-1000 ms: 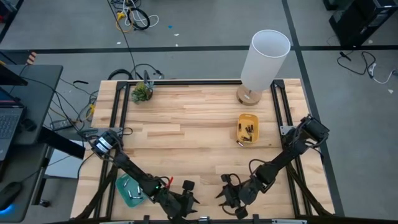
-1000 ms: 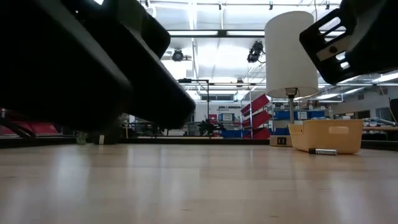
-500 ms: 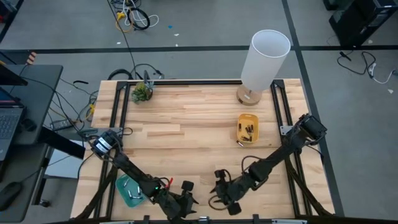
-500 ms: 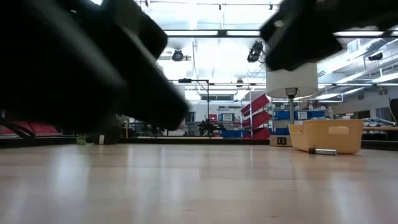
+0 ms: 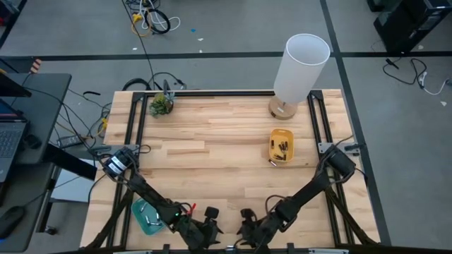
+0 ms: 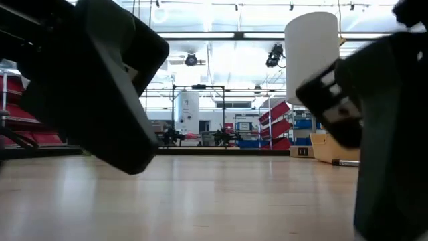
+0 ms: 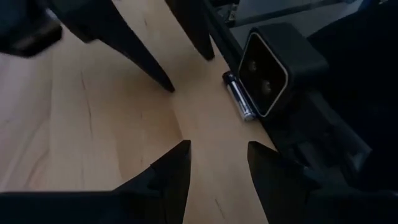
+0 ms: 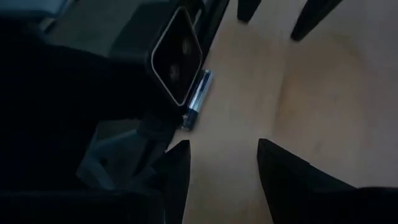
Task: Sort batteries
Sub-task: Put the silver battery into the blue bin
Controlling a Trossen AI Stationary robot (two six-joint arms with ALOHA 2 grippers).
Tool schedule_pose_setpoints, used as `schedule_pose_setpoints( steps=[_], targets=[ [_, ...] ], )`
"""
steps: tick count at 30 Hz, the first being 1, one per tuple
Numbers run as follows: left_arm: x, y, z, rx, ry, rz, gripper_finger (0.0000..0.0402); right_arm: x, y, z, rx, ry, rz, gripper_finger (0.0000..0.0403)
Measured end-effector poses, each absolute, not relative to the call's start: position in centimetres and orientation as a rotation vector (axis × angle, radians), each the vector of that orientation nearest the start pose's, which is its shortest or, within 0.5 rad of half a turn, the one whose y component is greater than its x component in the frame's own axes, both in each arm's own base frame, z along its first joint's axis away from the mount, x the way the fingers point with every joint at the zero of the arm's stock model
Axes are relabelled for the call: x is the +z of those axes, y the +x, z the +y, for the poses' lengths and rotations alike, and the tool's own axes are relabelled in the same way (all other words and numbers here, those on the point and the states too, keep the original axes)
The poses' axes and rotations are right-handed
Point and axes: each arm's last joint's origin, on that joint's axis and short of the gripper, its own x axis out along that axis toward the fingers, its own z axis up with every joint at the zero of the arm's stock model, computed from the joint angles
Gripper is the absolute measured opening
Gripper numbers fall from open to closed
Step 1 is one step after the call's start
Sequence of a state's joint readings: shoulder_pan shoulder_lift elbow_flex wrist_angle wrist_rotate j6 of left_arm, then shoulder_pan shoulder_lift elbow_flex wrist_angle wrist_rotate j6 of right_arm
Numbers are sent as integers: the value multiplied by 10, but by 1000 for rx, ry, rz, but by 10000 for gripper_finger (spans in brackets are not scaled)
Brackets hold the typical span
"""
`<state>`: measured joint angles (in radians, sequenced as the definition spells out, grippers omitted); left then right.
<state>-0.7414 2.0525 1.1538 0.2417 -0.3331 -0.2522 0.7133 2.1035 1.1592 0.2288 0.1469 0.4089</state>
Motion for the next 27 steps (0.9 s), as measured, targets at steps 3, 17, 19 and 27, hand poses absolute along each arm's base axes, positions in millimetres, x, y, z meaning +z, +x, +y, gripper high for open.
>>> schedule_pose_setpoints(
  steps=[3, 17, 19, 27],
  targets=[
    [125, 314, -275, -335, 80, 620, 174, 100, 324, 278, 403, 79, 754, 172],
    [110, 315, -277, -343, 102, 641, 167, 86, 311, 295, 349, -79, 681, 178],
    [102, 315, -277, -343, 112, 647, 164, 85, 308, 299, 350, -143, 653, 188],
    [96, 319, -280, -332, 84, 596, 163, 85, 308, 302, 345, -184, 604, 240]
  ],
)
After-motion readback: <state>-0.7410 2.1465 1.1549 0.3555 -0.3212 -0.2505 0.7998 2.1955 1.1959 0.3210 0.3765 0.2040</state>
